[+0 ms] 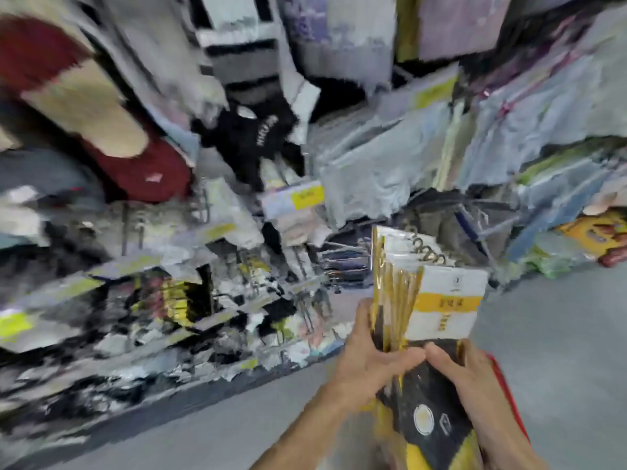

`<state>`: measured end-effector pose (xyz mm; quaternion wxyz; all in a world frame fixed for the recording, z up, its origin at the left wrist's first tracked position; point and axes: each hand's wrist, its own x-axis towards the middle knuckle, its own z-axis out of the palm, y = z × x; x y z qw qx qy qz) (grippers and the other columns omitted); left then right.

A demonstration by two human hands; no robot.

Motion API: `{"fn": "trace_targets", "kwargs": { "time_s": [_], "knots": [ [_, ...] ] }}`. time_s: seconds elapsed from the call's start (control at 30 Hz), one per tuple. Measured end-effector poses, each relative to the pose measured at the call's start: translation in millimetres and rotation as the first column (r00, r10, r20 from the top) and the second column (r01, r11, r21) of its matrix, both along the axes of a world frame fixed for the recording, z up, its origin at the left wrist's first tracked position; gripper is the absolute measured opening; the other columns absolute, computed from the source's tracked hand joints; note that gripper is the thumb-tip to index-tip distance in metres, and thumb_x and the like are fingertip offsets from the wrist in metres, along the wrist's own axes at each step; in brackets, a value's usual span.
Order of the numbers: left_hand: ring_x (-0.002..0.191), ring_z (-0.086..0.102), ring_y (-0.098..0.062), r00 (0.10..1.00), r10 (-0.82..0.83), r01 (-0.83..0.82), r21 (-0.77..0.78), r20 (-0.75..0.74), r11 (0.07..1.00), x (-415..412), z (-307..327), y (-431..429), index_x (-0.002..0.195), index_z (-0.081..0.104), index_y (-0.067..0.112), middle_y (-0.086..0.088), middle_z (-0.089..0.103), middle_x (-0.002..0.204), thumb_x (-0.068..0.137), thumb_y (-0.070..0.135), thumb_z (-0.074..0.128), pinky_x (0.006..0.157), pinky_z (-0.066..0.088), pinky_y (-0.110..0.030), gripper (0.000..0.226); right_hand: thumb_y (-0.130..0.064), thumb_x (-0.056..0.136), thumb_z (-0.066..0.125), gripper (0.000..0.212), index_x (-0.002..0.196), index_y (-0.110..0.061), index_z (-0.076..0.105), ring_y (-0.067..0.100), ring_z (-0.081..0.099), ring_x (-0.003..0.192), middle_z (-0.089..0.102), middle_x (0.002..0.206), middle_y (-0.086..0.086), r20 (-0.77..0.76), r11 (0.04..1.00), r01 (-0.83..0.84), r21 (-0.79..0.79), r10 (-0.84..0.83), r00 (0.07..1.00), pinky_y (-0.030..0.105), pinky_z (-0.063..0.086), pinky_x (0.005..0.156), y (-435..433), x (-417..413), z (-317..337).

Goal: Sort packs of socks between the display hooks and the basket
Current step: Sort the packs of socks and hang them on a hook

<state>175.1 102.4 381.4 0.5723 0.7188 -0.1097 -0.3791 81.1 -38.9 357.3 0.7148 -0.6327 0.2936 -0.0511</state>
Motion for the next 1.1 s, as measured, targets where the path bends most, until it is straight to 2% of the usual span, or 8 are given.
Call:
{"fn": "trace_targets", "kwargs": {
  "time_s": [0.1, 0.2, 0.27, 0.43, 0.53, 0.77, 0.93, 1.1],
  "knots": [
    [0.134, 0.029, 0.010, 0.970, 0.244, -0.244, 0.037, 0.021, 0.969, -1.8, 37.6, 75.2, 0.155, 0.016, 0.039, 0.038, 0.031, 0.136, 0.056, 0.060, 0.079, 0.105, 0.028, -0.007, 0.119, -0.026, 0.077, 0.078, 0.060, 0.132, -0.016, 0.057, 0.024, 0.062, 0.119, 0.068, 0.125, 0.005, 0.032, 0.993, -0.115, -0.041, 0.116, 0.993, 0.040, 0.048, 0.099, 63.0, 17.1, 39.9],
    [0.144, 0.033, -0.010, 0.930, 0.362, -0.363, 0.007, 0.064, 0.932, -15.8, 67.5, 158.8, 0.157, 0.016, 0.030, 0.018, 0.031, 0.151, 0.044, 0.069, 0.073, 0.118, 0.031, -0.035, 0.133, -0.062, 0.050, 0.087, 0.084, 0.119, -0.021, 0.065, 0.023, 0.068, 0.109, 0.074, 0.115, 0.000, 0.069, 0.975, -0.208, -0.082, 0.214, 0.974, 0.047, 0.048, 0.099, 138.6, 14.7, 72.1],
    [0.139, 0.044, -0.012, 0.908, 0.415, -0.410, -0.085, 0.056, 0.908, -32.9, 80.9, 216.5, 0.154, 0.025, 0.031, 0.016, 0.042, 0.152, 0.048, 0.064, 0.076, 0.112, 0.042, -0.039, 0.122, -0.057, 0.046, 0.092, 0.080, 0.114, -0.026, 0.065, 0.024, 0.071, 0.103, 0.076, 0.108, -0.003, 0.093, 0.965, -0.231, -0.122, 0.242, 0.966, 0.046, 0.054, 0.094, 193.6, 6.6, 86.1],
    [0.092, 0.066, 0.016, 0.747, 0.664, -0.630, -0.351, -0.031, 0.693, -98.3, 101.9, 339.3, 0.134, 0.042, 0.043, 0.033, 0.066, 0.112, 0.061, 0.040, 0.082, 0.067, 0.052, -0.007, 0.083, -0.050, 0.057, 0.084, 0.080, 0.129, -0.034, 0.053, 0.009, 0.066, 0.113, 0.070, 0.120, -0.010, 0.223, 0.929, -0.340, -0.147, 0.366, 0.904, 0.028, 0.053, 0.092, 334.3, -29.5, 125.7],
    [0.096, 0.073, -0.005, 0.687, 0.725, -0.676, -0.406, -0.045, 0.615, -127.0, 111.7, 394.3, 0.129, 0.056, 0.028, 0.009, 0.076, 0.112, 0.064, 0.025, 0.080, 0.069, 0.056, -0.015, 0.069, -0.058, 0.056, 0.080, 0.075, 0.124, -0.048, 0.050, -0.007, 0.063, 0.109, 0.068, 0.117, -0.025, 0.235, 0.882, -0.430, -0.194, 0.467, 0.852, 0.013, 0.050, 0.084, 390.9, -49.1, 148.2],
    [0.104, 0.072, -0.022, 0.645, 0.764, -0.712, -0.355, 0.010, 0.606, -168.6, 114.5, 477.9, 0.122, 0.060, 0.042, 0.004, 0.075, 0.115, 0.058, 0.046, 0.083, 0.094, 0.055, -0.048, 0.068, -0.060, 0.052, 0.078, 0.061, 0.105, -0.066, 0.048, -0.008, 0.058, 0.101, 0.058, 0.110, -0.029, 0.230, 0.847, -0.322, -0.423, 0.444, 0.866, 0.018, 0.048, 0.079, 455.7, -61.1, 171.8],
    [0.115, 0.068, -0.022, 0.646, 0.760, -0.733, -0.341, -0.075, 0.589, -184.9, 107.1, 509.6, 0.140, 0.049, 0.035, 0.004, 0.069, 0.128, 0.053, 0.072, 0.080, 0.102, 0.049, -0.051, 0.100, -0.037, 0.062, 0.090, 0.058, 0.109, -0.047, 0.057, 0.002, 0.065, 0.100, 0.070, 0.107, -0.020, 0.200, 0.858, -0.372, -0.354, 0.458, 0.866, 0.027, 0.051, 0.084, 476.0, -66.3, 158.4],
    [0.108, 0.071, -0.013, 0.612, 0.775, -0.767, -0.354, -0.157, 0.535, -182.6, 92.3, 528.3, 0.126, 0.059, 0.041, 0.008, 0.072, 0.121, 0.065, 0.068, 0.074, 0.088, 0.053, -0.036, 0.068, -0.014, 0.069, 0.089, 0.061, 0.114, -0.039, 0.057, -0.005, 0.065, 0.103, 0.070, 0.109, -0.024, 0.148, 0.843, -0.468, -0.264, 0.515, 0.844, 0.025, 0.049, 0.089, 482.1, -59.0, 140.2]
  ]
}}
